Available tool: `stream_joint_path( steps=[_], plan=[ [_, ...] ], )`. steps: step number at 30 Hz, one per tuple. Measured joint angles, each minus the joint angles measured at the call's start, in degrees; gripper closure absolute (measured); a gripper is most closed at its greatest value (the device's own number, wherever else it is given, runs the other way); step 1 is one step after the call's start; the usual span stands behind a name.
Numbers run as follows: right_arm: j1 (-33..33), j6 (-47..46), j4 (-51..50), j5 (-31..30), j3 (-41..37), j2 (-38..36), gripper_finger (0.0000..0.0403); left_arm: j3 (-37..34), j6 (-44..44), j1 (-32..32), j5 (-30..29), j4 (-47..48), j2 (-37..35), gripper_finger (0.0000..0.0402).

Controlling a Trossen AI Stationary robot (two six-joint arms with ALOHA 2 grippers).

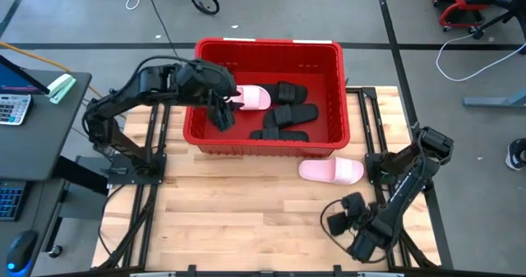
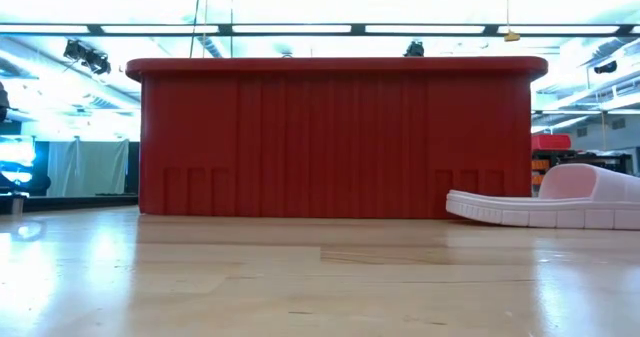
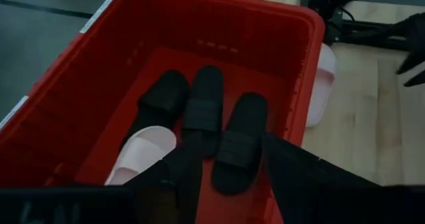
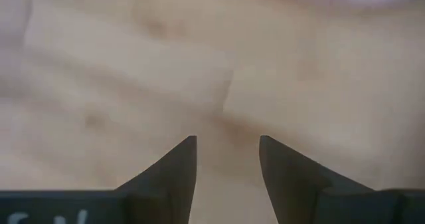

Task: Pick and place slides into bin
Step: Put the pink slipper into the red bin

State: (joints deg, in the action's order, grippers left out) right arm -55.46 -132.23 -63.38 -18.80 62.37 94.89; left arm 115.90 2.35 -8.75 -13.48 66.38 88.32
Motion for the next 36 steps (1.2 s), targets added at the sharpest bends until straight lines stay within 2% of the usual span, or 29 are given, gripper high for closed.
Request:
stream_joint_path(
  steps=[3,9,13,17,21,26,36],
  plan=[
    [1.4,1.2,-5.4,-1.7,0.0,0.0,0.0233,0.0,0.0,0.0,-0.1,-0.6,0.3,0.0239],
    [4.8,1.2,-14.2,2.4,0.0,0.0,0.0233,0.0,-1.0,-0.1,-0.1,-2.7,0.6,0.0239],
    [7.4,1.3,-18.9,-1.7,-0.2,0.0,0.0233,0.0,-3.5,0.0,-0.1,-3.7,0.6,0.0239],
    [10.3,1.4,-17.4,-3.4,-2.4,-0.1,0.0233,0.0,-3.5,0.0,-0.1,-4.1,0.6,0.0239],
    [12.0,1.8,-10.2,-3.8,-8.2,0.0,0.0233,0.0,-3.5,0.0,-0.1,-4.1,0.6,0.0239],
    [11.1,-0.2,0.2,-9.0,-14.8,-0.2,0.0233,0.0,-3.1,0.0,-0.1,-3.8,0.6,0.0239],
    [11.0,0.4,0.2,-15.8,-14.3,-0.2,0.0233,0.0,-3.1,0.0,-0.1,-3.4,0.6,0.0239]
  ],
)
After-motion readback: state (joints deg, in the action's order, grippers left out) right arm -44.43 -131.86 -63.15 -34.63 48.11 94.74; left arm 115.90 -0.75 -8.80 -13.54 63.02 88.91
